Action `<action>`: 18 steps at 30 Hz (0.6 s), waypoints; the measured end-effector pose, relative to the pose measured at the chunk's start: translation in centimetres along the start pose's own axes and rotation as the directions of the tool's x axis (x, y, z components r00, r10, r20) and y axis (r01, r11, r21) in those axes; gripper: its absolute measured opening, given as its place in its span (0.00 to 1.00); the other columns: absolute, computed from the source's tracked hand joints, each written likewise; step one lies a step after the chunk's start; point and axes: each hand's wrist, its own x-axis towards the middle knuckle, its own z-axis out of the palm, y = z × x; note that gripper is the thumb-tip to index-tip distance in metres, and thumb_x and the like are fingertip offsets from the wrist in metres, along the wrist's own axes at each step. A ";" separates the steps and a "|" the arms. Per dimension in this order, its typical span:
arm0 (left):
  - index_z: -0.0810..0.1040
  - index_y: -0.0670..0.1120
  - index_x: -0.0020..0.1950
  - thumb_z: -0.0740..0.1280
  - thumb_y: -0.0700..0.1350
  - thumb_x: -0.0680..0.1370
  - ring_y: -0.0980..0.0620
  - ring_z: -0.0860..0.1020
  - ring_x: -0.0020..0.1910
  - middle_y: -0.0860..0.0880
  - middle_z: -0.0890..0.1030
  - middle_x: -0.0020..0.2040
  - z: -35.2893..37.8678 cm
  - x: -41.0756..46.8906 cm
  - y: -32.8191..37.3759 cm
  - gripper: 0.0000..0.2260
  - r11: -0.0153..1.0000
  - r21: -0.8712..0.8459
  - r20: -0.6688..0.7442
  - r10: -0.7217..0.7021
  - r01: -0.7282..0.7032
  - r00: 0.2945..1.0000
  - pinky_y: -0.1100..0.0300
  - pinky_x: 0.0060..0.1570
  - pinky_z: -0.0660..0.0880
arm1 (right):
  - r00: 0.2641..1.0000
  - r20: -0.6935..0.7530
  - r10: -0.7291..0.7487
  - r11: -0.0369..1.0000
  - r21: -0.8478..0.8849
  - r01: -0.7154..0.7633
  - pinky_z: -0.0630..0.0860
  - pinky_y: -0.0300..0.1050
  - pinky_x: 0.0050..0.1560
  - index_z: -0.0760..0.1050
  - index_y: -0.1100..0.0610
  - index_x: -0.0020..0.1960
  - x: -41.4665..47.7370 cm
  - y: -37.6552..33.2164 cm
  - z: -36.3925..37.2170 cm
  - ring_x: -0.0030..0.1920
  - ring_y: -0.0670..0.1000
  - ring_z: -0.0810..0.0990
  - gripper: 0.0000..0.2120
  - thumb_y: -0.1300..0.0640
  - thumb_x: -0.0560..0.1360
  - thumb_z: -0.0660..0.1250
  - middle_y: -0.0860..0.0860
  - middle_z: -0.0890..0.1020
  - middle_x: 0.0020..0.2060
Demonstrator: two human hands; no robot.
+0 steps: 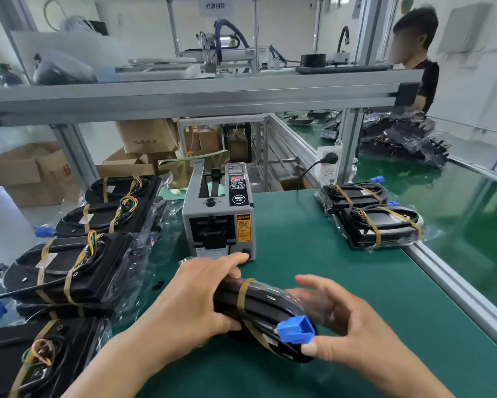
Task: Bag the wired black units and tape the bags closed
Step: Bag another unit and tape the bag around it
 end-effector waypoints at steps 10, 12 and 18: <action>0.80 0.66 0.55 0.73 0.63 0.68 0.73 0.72 0.59 0.70 0.77 0.58 -2.2 1.2 -0.4 0.16 0.933 -0.312 -0.129 -0.230 0.181 0.965 0.69 0.55 0.67 | 0.997 -0.061 0.040 0.997 0.070 -0.036 0.78 0.39 0.58 0.83 0.47 0.56 -1.0 0.5 0.4 0.55 0.50 0.85 0.27 0.60 0.58 0.83 0.52 0.87 0.52; 0.84 0.58 0.45 0.71 0.53 0.75 0.68 0.79 0.40 0.63 0.84 0.43 -1.7 2.6 -1.2 0.02 0.786 -0.529 -0.256 -0.507 0.319 0.823 0.66 0.45 0.71 | 0.995 -0.084 0.054 0.996 0.073 -0.048 0.75 0.42 0.62 0.83 0.45 0.55 -1.3 0.7 0.5 0.56 0.50 0.85 0.29 0.64 0.58 0.83 0.52 0.87 0.51; 0.82 0.42 0.47 0.70 0.42 0.78 0.58 0.69 0.23 0.51 0.78 0.29 0.0 7.1 -3.5 0.04 0.124 -0.859 0.191 -0.822 0.497 0.536 0.68 0.21 0.68 | 0.994 -0.086 0.061 0.996 0.075 -0.054 0.75 0.39 0.61 0.84 0.43 0.53 -1.3 0.4 0.5 0.55 0.50 0.85 0.30 0.72 0.62 0.80 0.52 0.87 0.51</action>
